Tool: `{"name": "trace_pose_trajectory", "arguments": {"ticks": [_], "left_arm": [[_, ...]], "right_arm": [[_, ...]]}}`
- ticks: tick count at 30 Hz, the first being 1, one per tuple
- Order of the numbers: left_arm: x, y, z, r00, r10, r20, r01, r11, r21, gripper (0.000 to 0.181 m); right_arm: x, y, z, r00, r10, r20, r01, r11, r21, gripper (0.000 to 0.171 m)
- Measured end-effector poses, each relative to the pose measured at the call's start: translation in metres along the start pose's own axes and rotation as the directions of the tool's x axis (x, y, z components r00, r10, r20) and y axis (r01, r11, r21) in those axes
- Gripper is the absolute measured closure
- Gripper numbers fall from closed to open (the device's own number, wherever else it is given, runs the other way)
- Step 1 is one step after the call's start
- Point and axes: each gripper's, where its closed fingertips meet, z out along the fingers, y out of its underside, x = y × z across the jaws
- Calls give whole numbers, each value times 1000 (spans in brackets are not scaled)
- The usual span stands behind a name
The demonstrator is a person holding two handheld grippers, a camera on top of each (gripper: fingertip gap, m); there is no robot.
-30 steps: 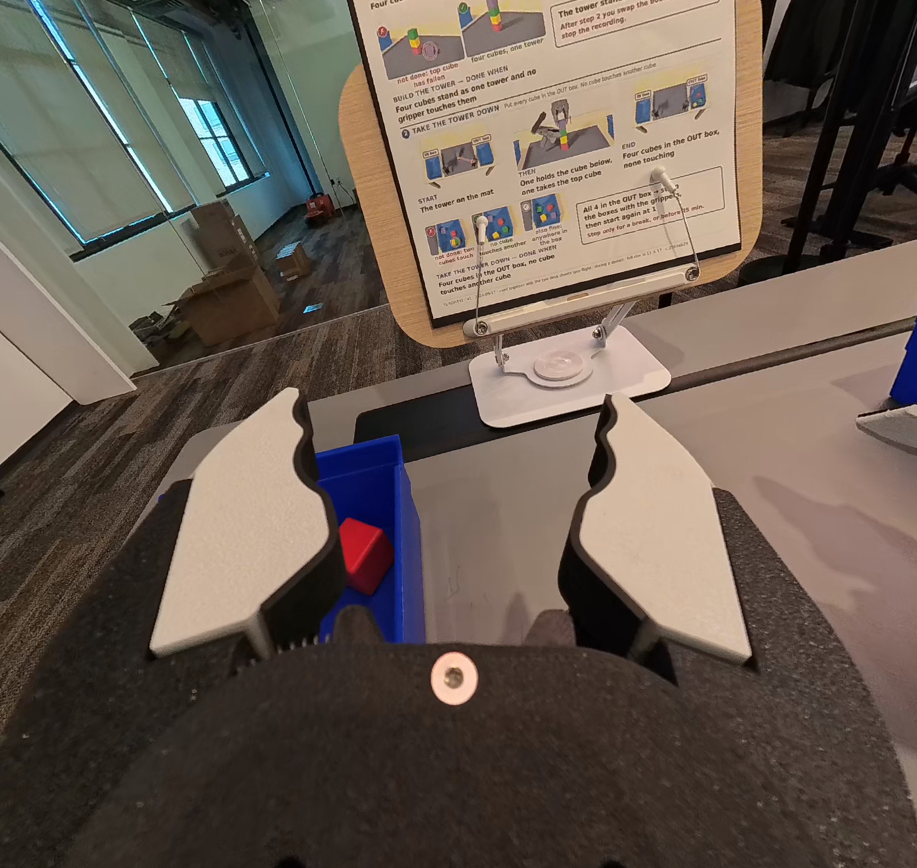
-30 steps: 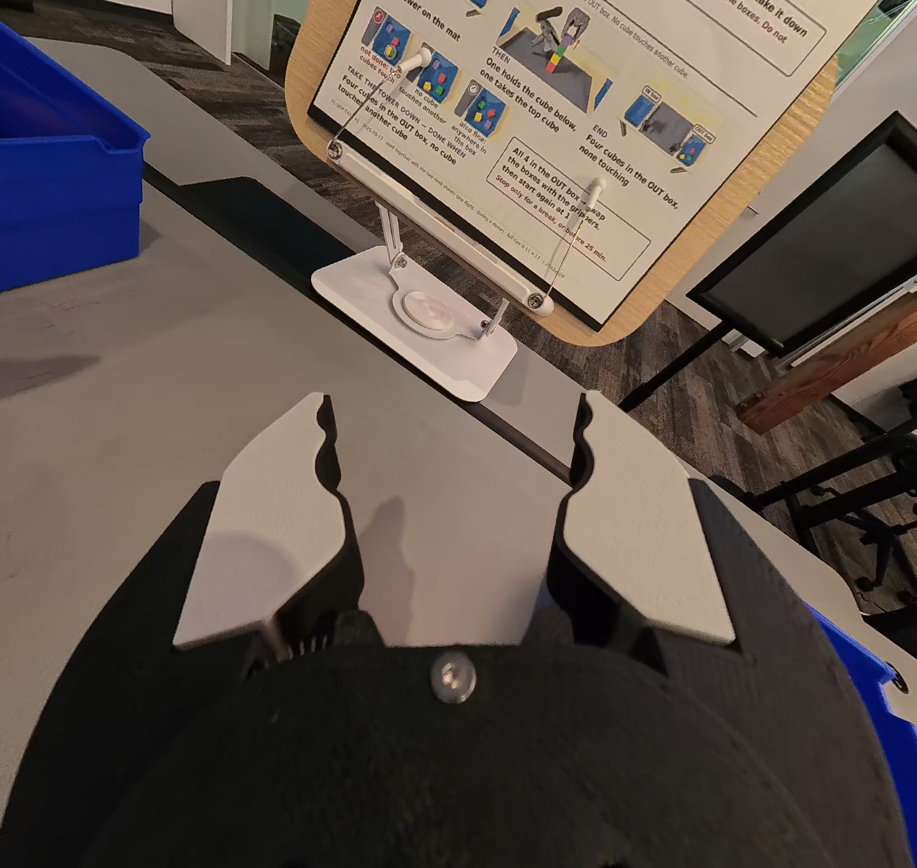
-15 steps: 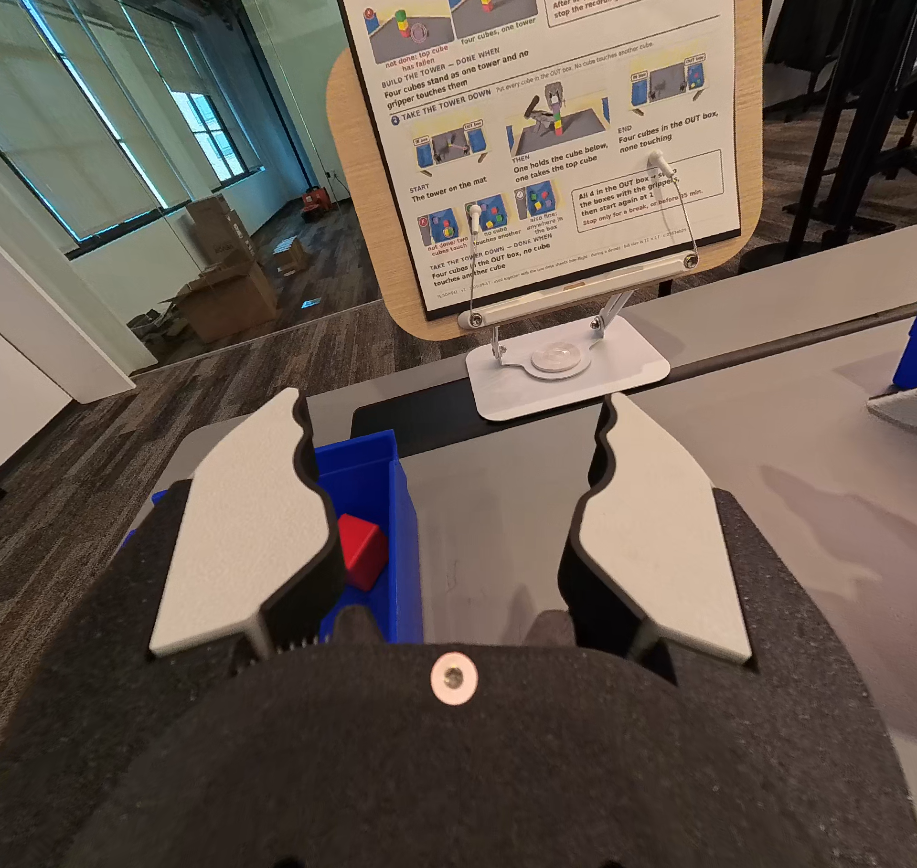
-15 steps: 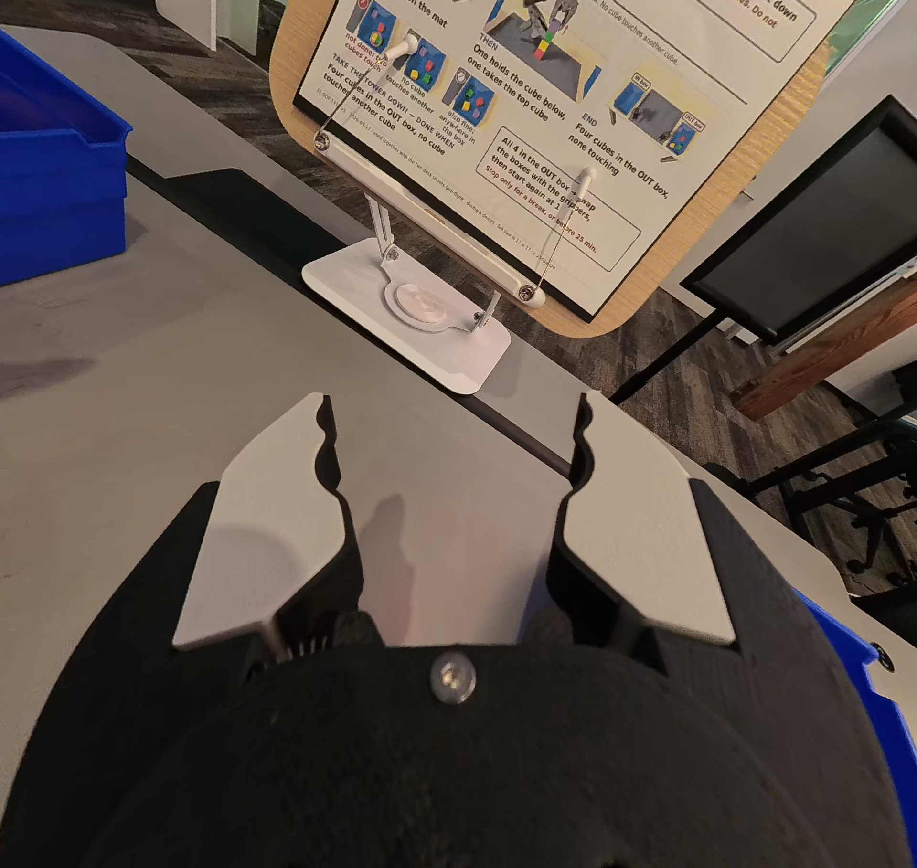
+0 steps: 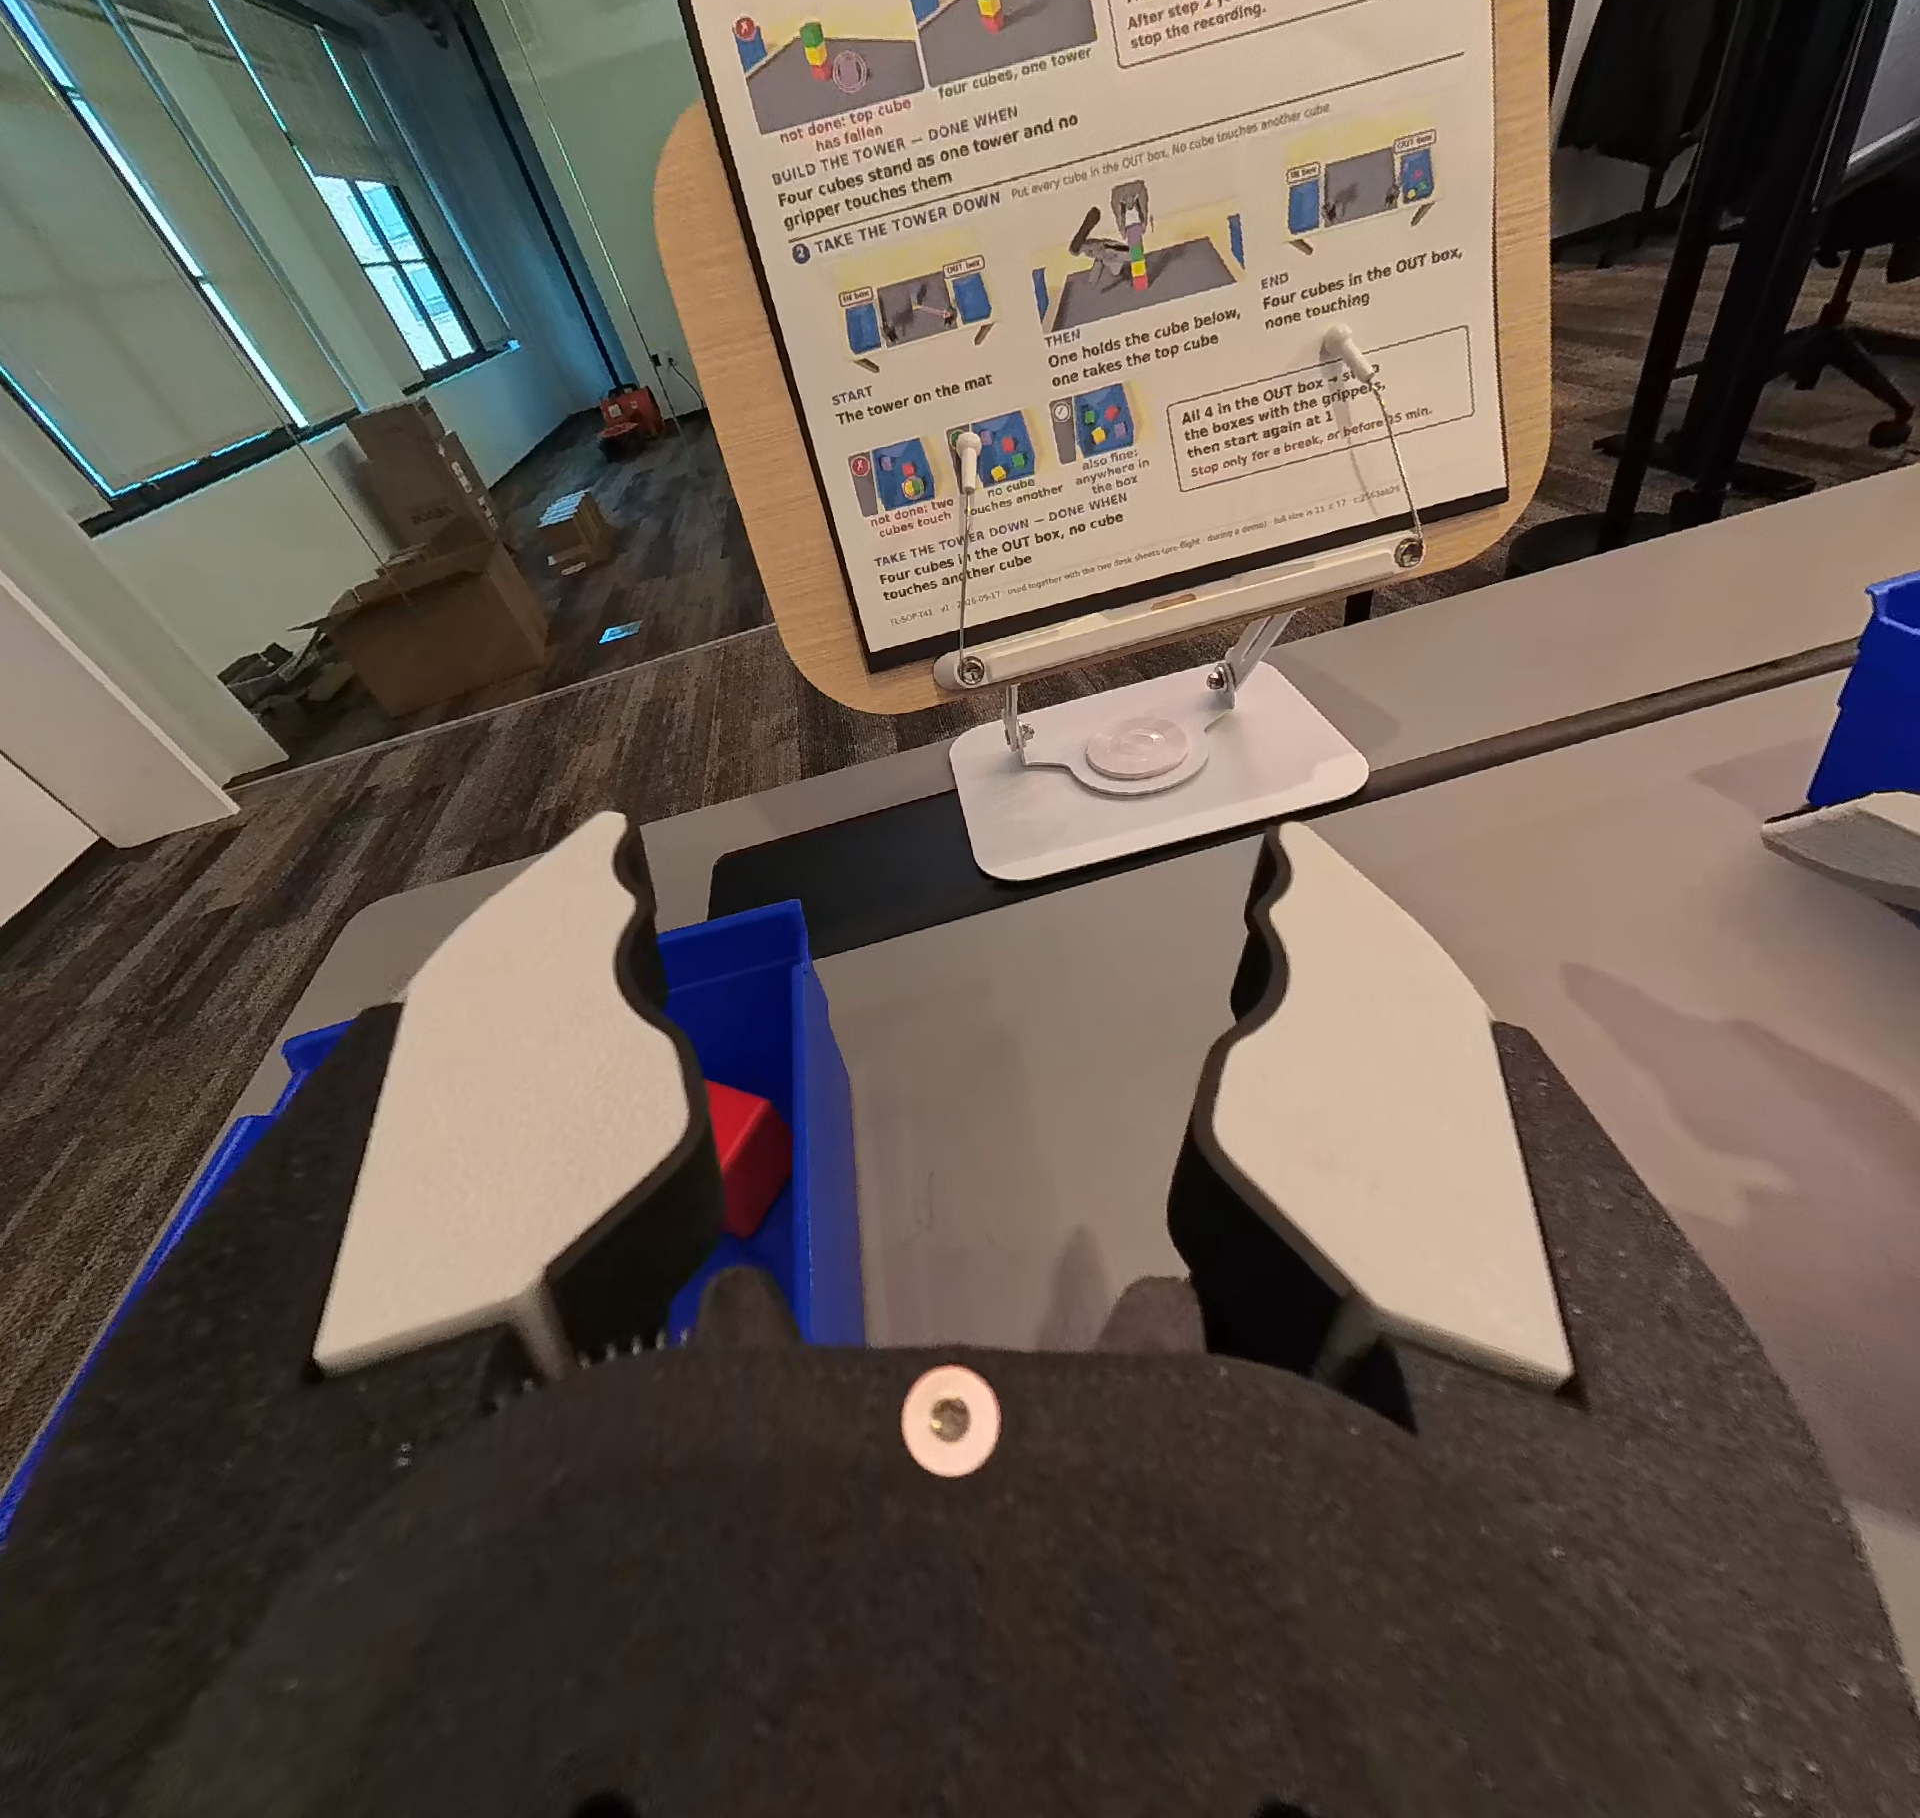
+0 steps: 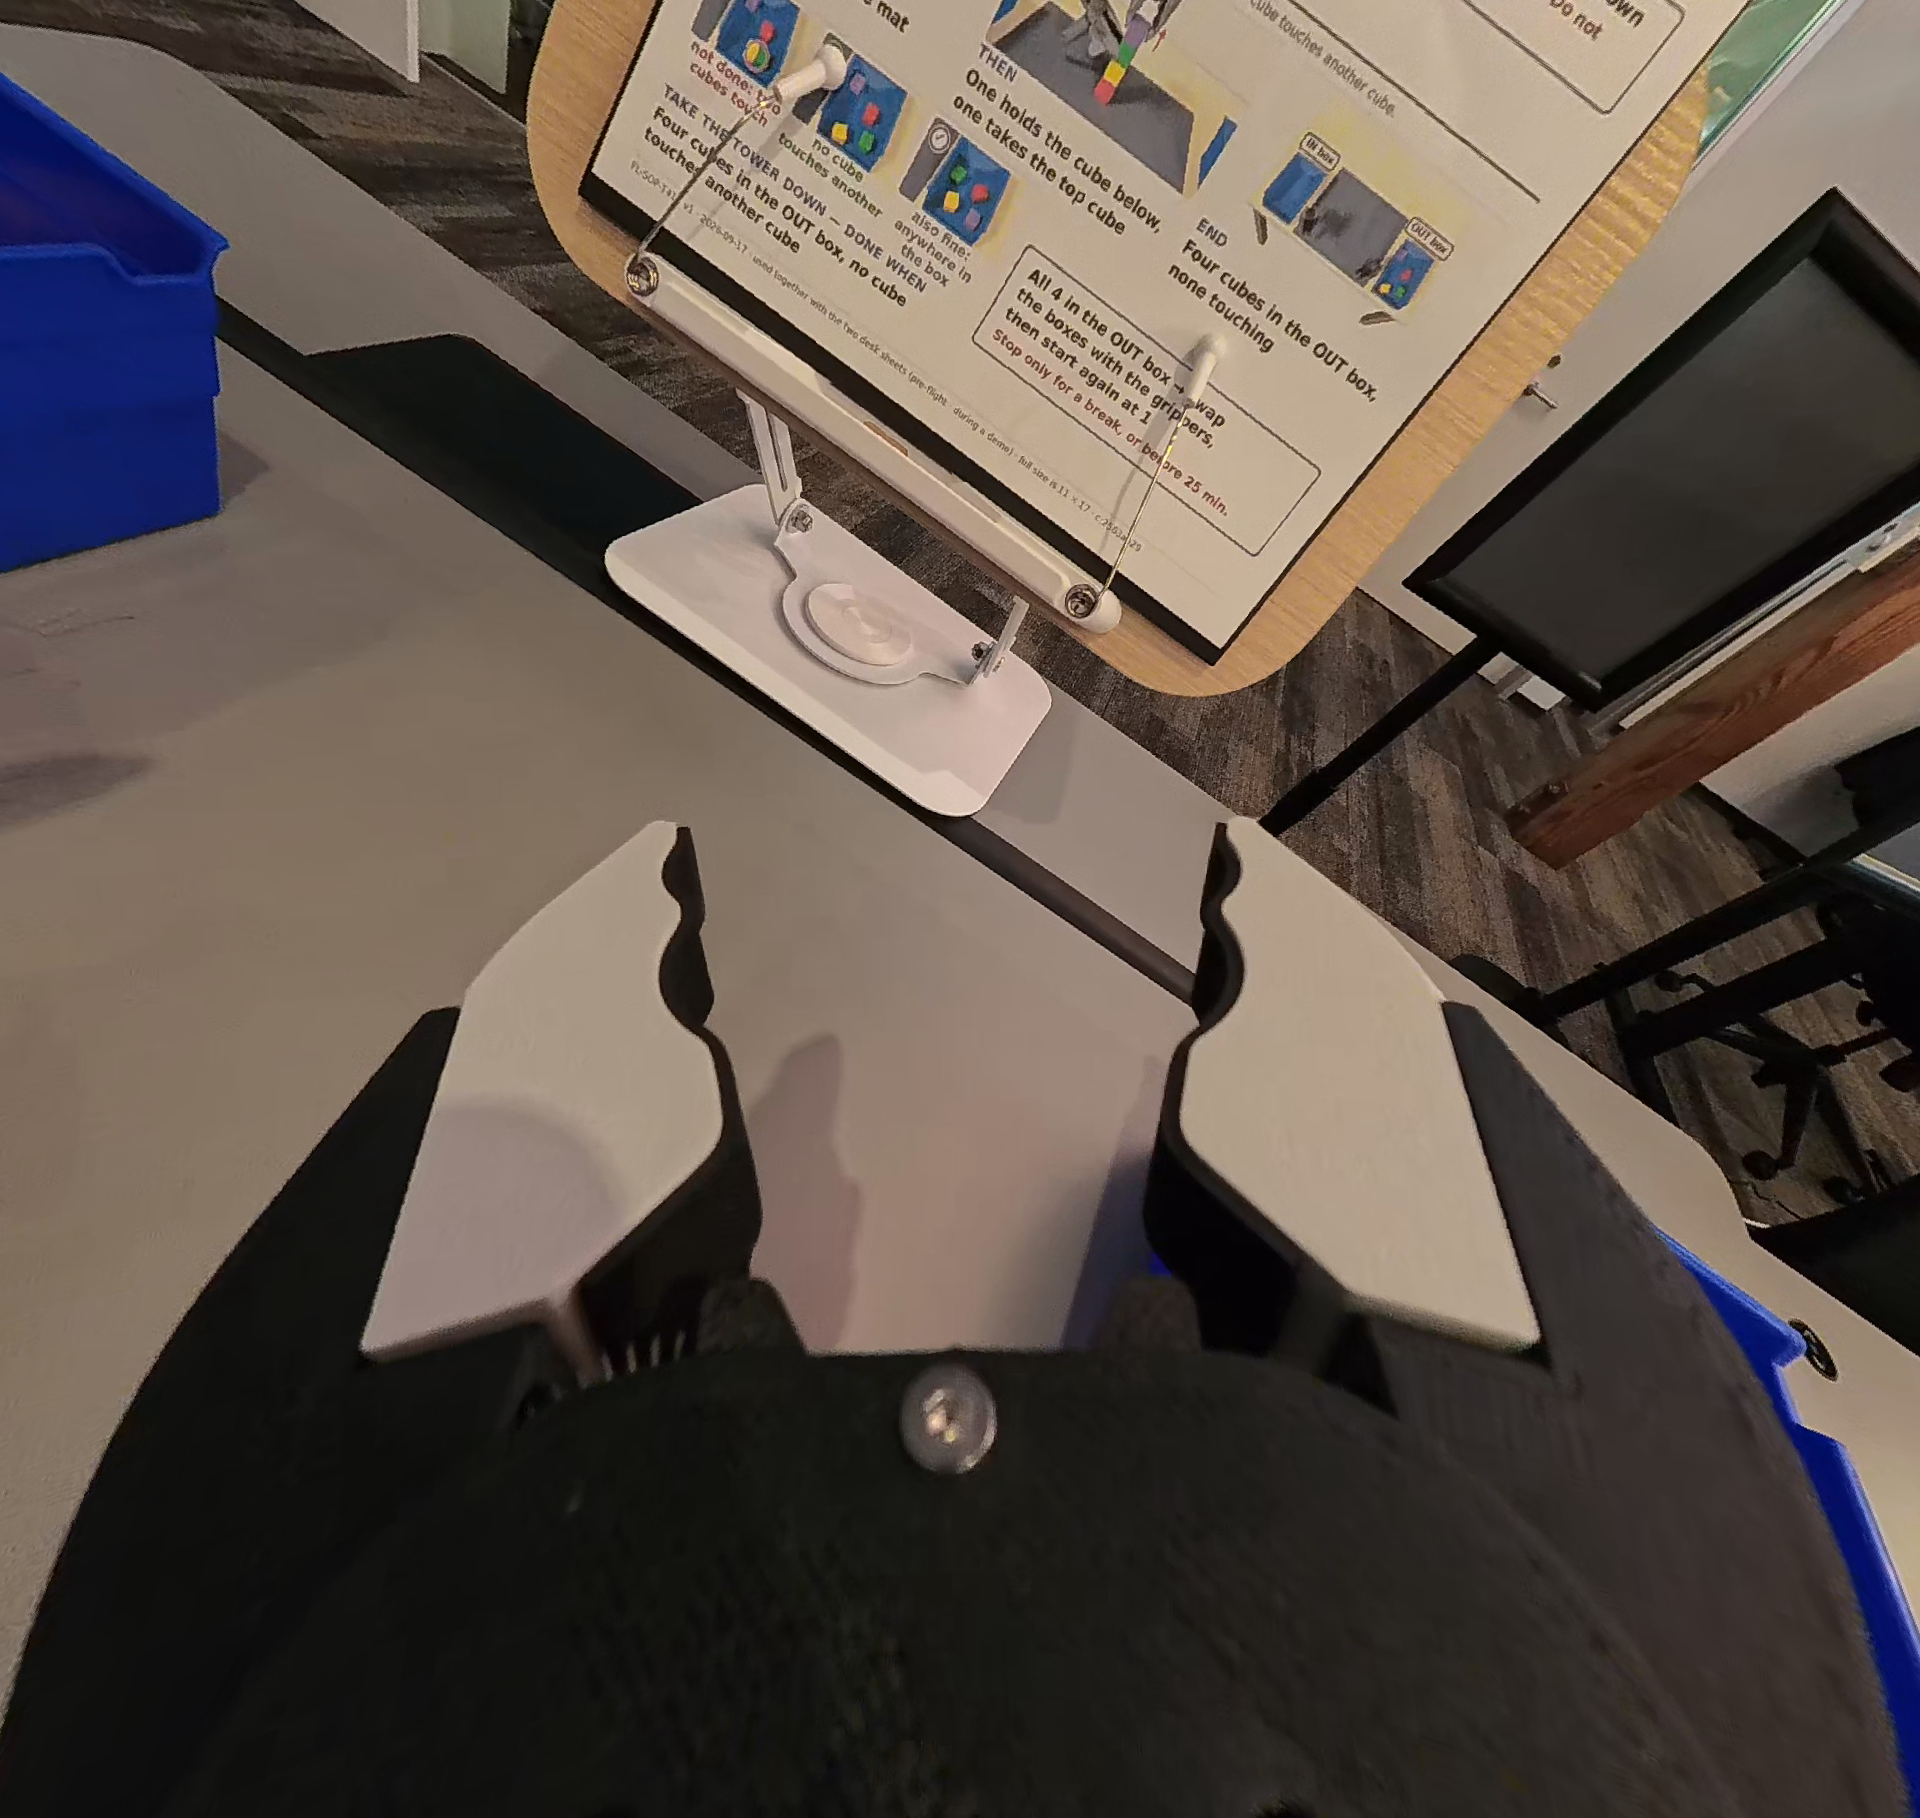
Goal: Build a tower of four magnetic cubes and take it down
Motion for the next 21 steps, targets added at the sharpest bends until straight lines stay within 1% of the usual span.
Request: {"name": "trace_pose_trajectory", "arguments": {"ticks": [3,7,8,10,11,13,16,17,18,19,20,21], "left_arm": [[1,-1,0,1000,1,-10,-1,1000,-1,73],[-2,-8,-7,997,-18,-76,16,999,-28,74],[-9,-12,-12,995,-39,-97,36,999,-39,76],[-25,-18,-25,986,-72,-150,63,996,-64,85],[-37,-18,-32,984,-80,-161,66,994,-85,86],[-61,-14,-47,977,-48,-208,20,991,-134,97],[-103,14,-64,970,-32,-243,-44,953,-301,101],[-112,24,-69,960,-39,-278,-61,937,-343,103],[-116,36,-74,944,-61,-323,-75,916,-393,111],[-118,51,-79,927,-91,-364,-92,886,-455,110],[-116,67,-85,906,-111,-408,-126,850,-512,104],[-111,81,-92,878,-114,-465,-186,815,-549,104]], "right_arm": [[-1,0,0,1000,-4,1,4,1000,-1,78],[-2,1,0,1000,-2,13,2,1000,-4,78],[-1,1,-1,1000,0,16,0,1000,-2,78],[1,0,-1,1000,10,22,-10,1000,2,78],[2,0,-1,999,18,27,-18,1000,4,79],[3,-1,-1,999,28,38,-28,1000,5,79],[5,-3,0,998,32,46,-33,999,7,79],[5,-4,1,998,32,48,-33,999,8,79],[5,-4,2,998,32,51,-32,999,8,79],[6,-4,3,998,31,52,-31,999,7,79],[6,-4,3,998,29,52,-29,1000,6,79],[7,-4,4,998,28,52,-28,1000,4,79]]}}
